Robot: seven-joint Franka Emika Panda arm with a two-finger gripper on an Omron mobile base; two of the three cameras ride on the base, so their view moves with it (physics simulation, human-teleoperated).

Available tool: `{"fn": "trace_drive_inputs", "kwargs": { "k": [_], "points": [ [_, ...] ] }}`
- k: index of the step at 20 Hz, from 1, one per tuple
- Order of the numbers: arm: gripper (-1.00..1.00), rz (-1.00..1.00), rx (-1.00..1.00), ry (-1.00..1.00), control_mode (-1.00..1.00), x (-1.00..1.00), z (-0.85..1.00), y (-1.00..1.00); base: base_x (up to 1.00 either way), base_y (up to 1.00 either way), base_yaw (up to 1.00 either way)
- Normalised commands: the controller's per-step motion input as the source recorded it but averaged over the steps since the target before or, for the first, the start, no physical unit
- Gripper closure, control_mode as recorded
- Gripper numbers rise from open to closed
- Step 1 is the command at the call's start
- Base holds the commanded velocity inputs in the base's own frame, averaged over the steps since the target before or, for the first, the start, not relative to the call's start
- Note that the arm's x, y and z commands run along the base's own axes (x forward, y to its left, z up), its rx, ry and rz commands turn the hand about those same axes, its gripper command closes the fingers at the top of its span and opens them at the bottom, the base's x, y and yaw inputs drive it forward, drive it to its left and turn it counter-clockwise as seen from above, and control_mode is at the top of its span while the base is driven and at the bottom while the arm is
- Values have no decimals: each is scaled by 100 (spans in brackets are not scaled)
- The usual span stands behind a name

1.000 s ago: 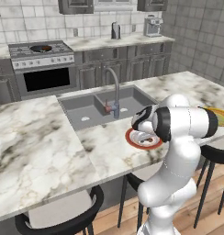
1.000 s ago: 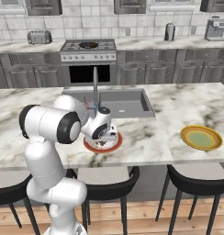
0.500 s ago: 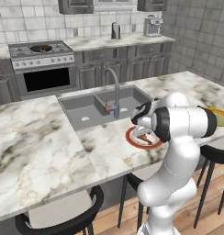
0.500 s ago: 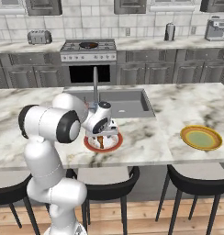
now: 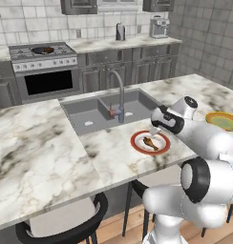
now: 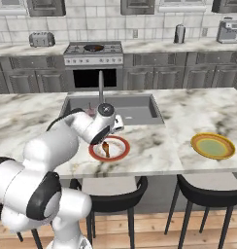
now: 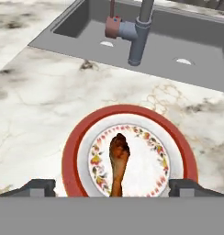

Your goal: Take the chicken drumsticks from the pan and place one on each plate on the dining counter.

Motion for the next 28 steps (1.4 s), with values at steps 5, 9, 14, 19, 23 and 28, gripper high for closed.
{"fn": "trace_drive_inputs", "kwargs": {
  "k": [5,9,14,19,23,28],
  "points": [
    [-100,0,-1,-10,-100,-93,55,7,0,0,0],
    [-100,0,-7,36,-100,-27,11,35,0,0,0],
    [-100,-3,-4,33,-100,-40,15,5,0,0,0],
    [-100,0,0,1,-100,-51,9,0,0,0,0],
    [-100,-1,0,0,100,-36,4,0,-17,-1,-1],
    [-100,0,0,0,100,0,0,0,-83,-51,-4]
  ]
}}
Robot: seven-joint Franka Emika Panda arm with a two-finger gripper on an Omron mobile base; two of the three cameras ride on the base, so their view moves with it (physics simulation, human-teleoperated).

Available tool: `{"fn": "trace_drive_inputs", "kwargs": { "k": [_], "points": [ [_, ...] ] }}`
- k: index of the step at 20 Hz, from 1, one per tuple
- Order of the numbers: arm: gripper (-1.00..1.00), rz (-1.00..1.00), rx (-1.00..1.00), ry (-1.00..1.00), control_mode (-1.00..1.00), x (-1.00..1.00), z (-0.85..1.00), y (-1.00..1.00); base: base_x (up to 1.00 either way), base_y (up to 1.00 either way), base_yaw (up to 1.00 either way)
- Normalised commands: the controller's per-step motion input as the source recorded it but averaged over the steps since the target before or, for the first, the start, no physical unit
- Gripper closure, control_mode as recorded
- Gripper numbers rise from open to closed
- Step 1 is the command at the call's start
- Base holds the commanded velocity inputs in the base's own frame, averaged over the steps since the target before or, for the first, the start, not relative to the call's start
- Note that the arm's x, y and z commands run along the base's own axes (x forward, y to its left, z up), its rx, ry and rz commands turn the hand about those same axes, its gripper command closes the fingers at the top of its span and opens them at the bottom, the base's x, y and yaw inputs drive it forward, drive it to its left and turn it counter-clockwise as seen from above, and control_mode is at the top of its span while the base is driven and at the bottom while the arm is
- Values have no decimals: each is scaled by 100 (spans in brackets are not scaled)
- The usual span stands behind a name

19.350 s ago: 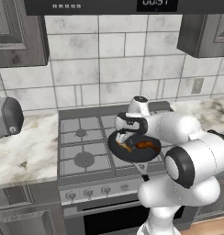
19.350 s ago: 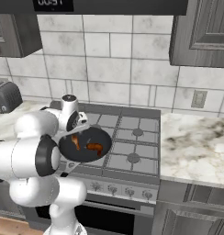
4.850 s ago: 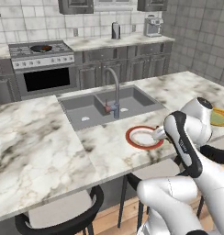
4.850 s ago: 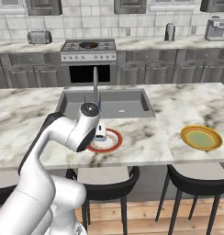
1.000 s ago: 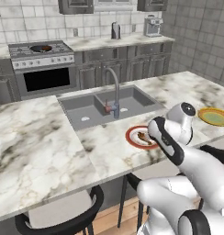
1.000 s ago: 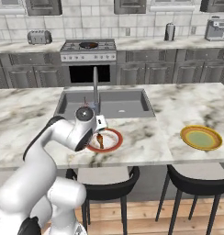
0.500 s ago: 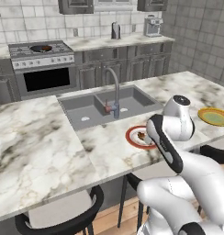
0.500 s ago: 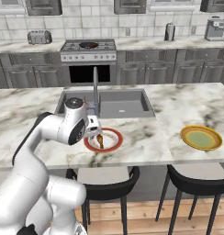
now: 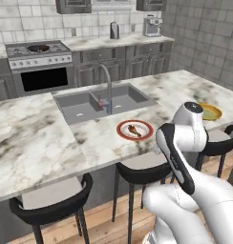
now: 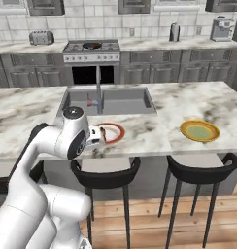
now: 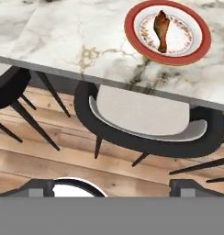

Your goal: Take the chicken drumsticks from the pan and place one on each plate on the dining counter.

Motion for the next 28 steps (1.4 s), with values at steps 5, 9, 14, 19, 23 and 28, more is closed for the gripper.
{"fn": "trace_drive_inputs", "kwargs": {
  "k": [5,9,14,19,23,28],
  "points": [
    [-100,0,0,0,100,0,0,0,-21,-99,0],
    [-100,0,0,0,100,0,0,0,4,-100,0],
    [-100,0,0,0,100,0,0,0,14,-100,10],
    [-100,0,0,0,100,0,0,0,10,-100,14],
    [-100,0,0,0,100,0,0,0,7,-100,17],
    [-100,0,0,0,100,0,0,0,1,-100,10]
  ]
}}
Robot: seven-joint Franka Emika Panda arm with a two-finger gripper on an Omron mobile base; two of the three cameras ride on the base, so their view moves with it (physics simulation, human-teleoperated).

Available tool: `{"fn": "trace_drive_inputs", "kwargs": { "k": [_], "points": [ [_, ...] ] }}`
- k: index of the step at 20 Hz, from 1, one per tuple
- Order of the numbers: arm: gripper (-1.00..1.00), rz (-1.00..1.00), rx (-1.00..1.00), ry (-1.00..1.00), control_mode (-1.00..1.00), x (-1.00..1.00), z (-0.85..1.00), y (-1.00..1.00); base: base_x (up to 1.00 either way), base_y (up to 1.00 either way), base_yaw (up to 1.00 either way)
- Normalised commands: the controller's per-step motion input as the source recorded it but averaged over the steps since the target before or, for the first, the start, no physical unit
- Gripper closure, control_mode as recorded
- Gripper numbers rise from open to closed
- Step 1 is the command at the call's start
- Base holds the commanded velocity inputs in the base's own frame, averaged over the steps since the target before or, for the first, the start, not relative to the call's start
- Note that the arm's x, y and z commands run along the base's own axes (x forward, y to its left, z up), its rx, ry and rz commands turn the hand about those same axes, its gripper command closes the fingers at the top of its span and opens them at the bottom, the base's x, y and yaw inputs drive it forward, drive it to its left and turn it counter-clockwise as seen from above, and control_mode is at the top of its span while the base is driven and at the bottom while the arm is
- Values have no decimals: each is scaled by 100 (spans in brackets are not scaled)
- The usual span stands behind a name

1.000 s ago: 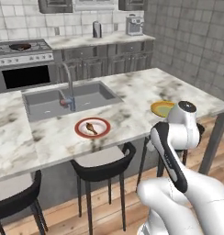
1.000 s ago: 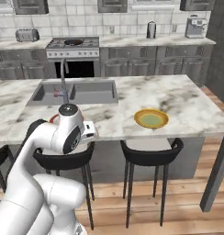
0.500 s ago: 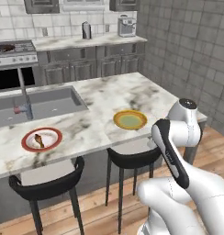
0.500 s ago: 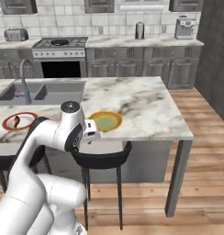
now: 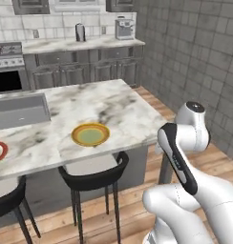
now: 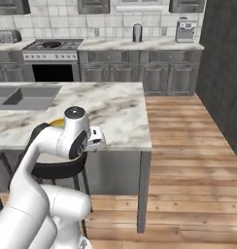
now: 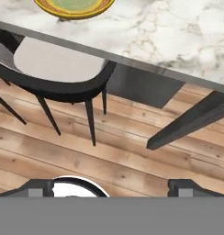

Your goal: Take the chicken drumsticks from the pan and place one on each plate on the dining counter.

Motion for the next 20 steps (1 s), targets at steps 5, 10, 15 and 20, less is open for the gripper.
{"fn": "trace_drive_inputs", "kwargs": {
  "k": [5,10,15,20],
  "points": [
    [-100,0,0,0,100,0,0,0,9,-100,-10],
    [-100,0,0,0,100,0,0,0,18,-100,-33],
    [-100,0,0,0,100,0,0,0,51,-100,-34],
    [-100,0,0,0,100,0,0,0,99,-82,-7]
  ]
}}
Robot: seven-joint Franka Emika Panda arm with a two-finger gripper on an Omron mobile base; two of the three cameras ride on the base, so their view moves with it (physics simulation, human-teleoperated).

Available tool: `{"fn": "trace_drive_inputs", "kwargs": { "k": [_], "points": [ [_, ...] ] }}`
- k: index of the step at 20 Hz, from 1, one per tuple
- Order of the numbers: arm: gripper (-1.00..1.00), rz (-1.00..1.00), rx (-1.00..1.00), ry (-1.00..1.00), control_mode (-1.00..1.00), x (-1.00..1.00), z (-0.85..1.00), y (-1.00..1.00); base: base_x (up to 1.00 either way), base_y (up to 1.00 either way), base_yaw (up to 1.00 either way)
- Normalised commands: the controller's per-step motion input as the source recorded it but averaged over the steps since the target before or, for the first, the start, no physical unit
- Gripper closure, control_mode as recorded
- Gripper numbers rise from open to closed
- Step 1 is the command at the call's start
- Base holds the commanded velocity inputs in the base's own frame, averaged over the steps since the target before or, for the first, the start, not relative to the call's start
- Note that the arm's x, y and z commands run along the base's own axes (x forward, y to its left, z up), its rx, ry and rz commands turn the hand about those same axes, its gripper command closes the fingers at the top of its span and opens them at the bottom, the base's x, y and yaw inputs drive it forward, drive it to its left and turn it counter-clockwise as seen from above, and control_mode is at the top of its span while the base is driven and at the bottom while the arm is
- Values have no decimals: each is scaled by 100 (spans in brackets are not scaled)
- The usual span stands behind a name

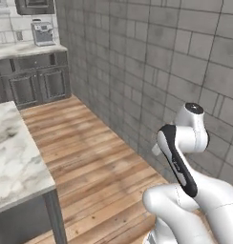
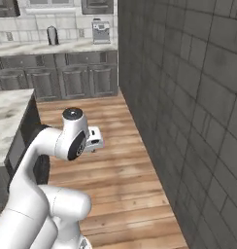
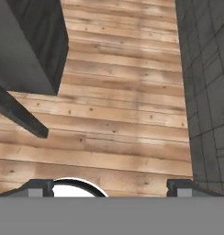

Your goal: Take the chicken drumsticks from the pan and place one on each plate on the dining counter.

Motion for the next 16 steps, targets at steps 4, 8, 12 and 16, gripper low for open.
{"fn": "trace_drive_inputs", "kwargs": {
  "k": [4,8,12,16],
  "points": [
    [-100,0,0,0,100,0,0,0,100,-48,23],
    [-100,0,0,0,100,0,0,0,100,-36,52],
    [-100,0,0,0,100,0,0,0,100,-23,56],
    [-100,0,0,0,100,0,0,0,100,-31,54]
  ]
}}
